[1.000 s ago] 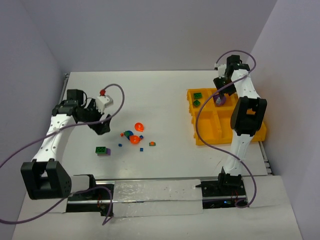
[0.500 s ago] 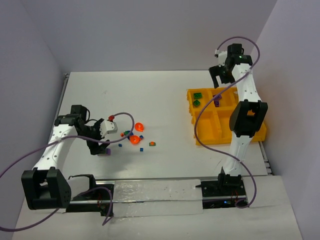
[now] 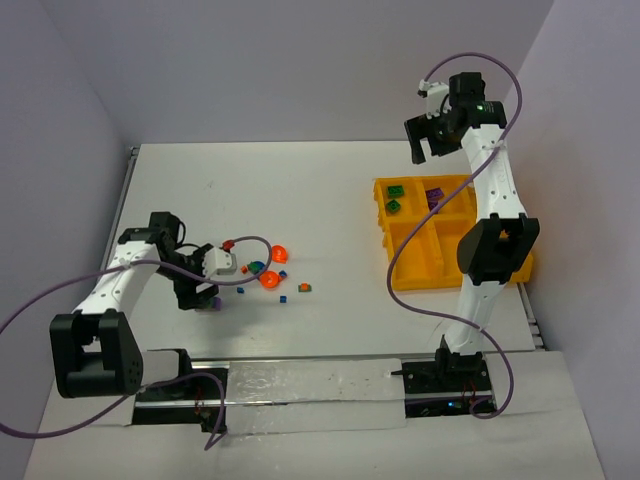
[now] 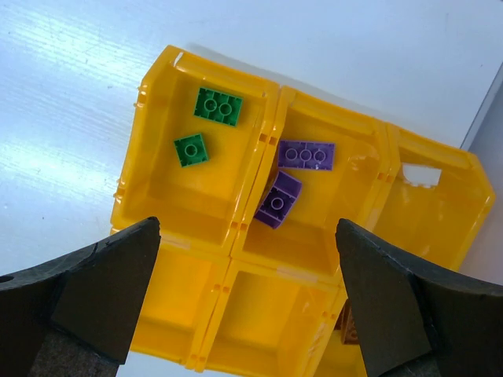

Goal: Sort the legos into containers by color

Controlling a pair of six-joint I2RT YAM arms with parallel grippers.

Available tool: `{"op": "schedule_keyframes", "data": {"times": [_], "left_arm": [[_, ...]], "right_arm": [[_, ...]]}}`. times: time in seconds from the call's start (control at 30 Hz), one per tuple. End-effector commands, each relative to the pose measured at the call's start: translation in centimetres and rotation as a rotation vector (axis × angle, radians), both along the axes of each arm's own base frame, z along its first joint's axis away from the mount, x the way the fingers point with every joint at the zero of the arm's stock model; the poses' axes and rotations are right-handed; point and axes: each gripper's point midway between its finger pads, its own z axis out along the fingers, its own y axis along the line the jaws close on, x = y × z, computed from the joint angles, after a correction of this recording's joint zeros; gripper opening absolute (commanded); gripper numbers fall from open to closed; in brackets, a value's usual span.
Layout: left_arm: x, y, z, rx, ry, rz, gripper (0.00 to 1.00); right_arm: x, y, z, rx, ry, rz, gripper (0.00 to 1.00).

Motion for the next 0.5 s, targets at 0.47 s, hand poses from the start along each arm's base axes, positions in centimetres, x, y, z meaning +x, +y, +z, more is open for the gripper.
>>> {"op": "schedule_keyframes", "data": {"times": [0.47], "left_arm": [[1.7,0.7,-4.0,0.039,-0.078,-0.110,0.50]], "right_arm": [[-1.1,0.2,3.8,0.012,-0.069,0.013,1.00]]}}
